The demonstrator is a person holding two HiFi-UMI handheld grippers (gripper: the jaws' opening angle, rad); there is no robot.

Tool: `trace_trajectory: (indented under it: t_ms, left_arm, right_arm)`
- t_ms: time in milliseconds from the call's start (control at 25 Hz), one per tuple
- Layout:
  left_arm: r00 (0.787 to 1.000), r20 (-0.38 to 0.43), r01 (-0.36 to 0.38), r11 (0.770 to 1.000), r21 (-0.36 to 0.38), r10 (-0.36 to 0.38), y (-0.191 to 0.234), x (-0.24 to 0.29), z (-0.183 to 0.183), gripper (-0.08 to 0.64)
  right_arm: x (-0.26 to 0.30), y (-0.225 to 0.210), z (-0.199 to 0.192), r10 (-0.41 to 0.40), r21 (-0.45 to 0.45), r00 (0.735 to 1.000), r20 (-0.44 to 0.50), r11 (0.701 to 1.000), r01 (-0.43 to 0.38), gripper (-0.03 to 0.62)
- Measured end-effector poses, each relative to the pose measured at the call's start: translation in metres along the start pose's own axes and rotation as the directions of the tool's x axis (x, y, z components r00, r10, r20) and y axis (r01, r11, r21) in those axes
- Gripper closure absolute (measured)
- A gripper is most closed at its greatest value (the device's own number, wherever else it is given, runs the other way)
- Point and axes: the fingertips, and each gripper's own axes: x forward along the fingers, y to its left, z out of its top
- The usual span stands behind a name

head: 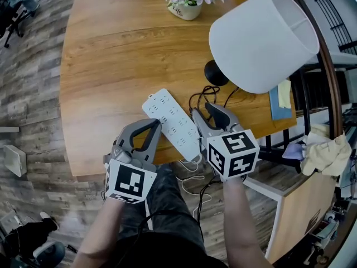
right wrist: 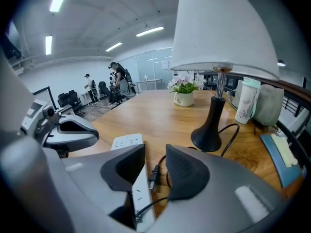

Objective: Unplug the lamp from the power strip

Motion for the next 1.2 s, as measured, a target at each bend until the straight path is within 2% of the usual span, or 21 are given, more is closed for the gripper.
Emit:
trace_trajectory:
  t_ms: [40, 160, 240, 560, 880, 1200]
  left_arm:
    - [1.000, 0.004, -0.002, 1.000, -0.002, 0.002, 0.002, 0.000, 0.000, 0.565]
    - [1.000, 0.019, -0.001, 1.000, -0.005, 0.001, 0.005, 0.000, 0.004, 0.565]
    - [0.999, 0.031, 0.008, 1.000, -0.014, -0.007, 0.006, -0.001, 0.006, 0.565]
    - [0.995, 0.082, 0.056, 0.998, -0.040, -0.052, 0.004, -0.009, 0.015, 0.565]
    - [0.980, 0.180, 0.101, 0.993, -0.067, -0.087, 0.000, -0.031, 0.035, 0.565]
    - [0.966, 0.226, 0.144, 0.986, -0.084, -0.122, -0.007, -0.057, 0.051, 0.565]
  right_arm:
    - [-0.003, 0.003, 0.000, -0.003, 0.003, 1.000, 0.018, 1.000, 0.003, 0.453]
    - [-0.014, 0.010, 0.001, -0.024, 0.022, 0.996, 0.083, 1.000, 0.022, 0.551]
    - [-0.022, 0.016, 0.001, -0.030, 0.035, 0.992, 0.122, 0.999, 0.026, 0.583]
    - [-0.061, 0.031, 0.000, -0.063, 0.073, 0.967, 0.248, 0.996, 0.046, 0.584]
    - [-0.101, 0.054, 0.003, -0.126, 0.067, 0.925, 0.359, 0.992, 0.109, 0.584]
    - [-0.133, 0.071, 0.008, -0.196, 0.089, 0.884, 0.425, 0.981, 0.175, 0.584]
